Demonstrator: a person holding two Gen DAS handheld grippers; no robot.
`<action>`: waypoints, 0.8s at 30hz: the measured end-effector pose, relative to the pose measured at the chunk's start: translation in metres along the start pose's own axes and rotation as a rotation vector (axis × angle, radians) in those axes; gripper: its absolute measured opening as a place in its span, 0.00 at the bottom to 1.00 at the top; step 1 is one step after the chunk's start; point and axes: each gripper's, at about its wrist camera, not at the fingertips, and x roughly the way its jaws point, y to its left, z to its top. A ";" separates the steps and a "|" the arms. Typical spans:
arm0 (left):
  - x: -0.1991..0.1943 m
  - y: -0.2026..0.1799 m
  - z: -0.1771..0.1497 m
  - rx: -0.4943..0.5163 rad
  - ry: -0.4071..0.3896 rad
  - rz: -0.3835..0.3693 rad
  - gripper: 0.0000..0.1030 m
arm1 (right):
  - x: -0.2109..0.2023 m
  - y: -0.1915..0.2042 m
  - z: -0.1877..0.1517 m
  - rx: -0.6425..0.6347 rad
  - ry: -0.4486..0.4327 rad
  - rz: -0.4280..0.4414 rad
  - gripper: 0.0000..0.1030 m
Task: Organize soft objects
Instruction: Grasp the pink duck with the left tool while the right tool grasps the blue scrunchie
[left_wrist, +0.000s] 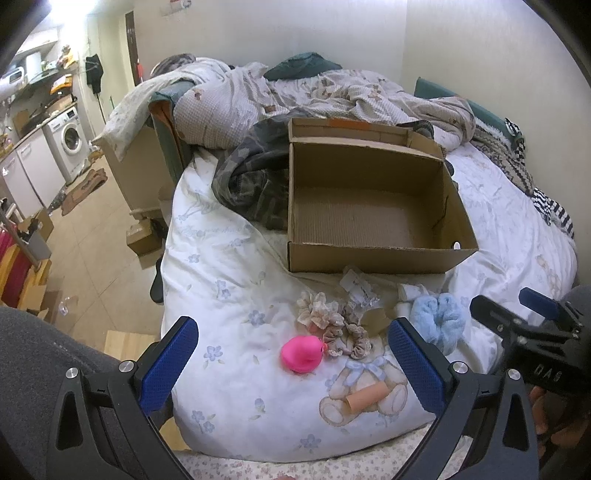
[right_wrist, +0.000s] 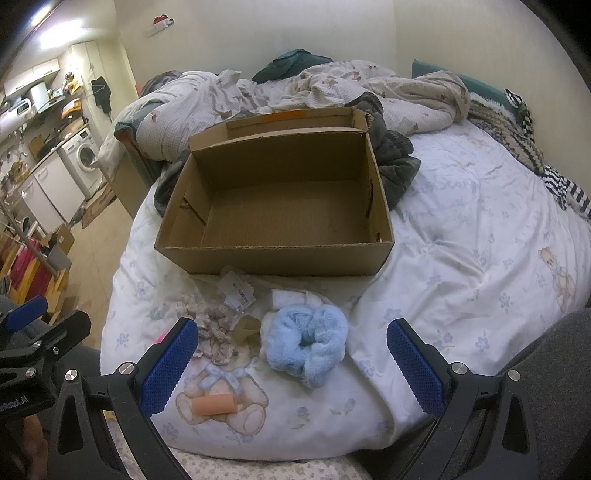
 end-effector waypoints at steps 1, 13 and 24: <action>0.003 0.002 0.001 -0.005 0.017 -0.004 1.00 | 0.001 0.000 0.002 0.005 0.010 0.006 1.00; 0.060 0.042 0.020 -0.153 0.302 -0.004 1.00 | 0.044 -0.016 0.037 0.068 0.250 0.091 1.00; 0.128 0.025 -0.003 -0.178 0.582 -0.082 0.90 | 0.099 -0.046 0.029 0.213 0.449 0.149 1.00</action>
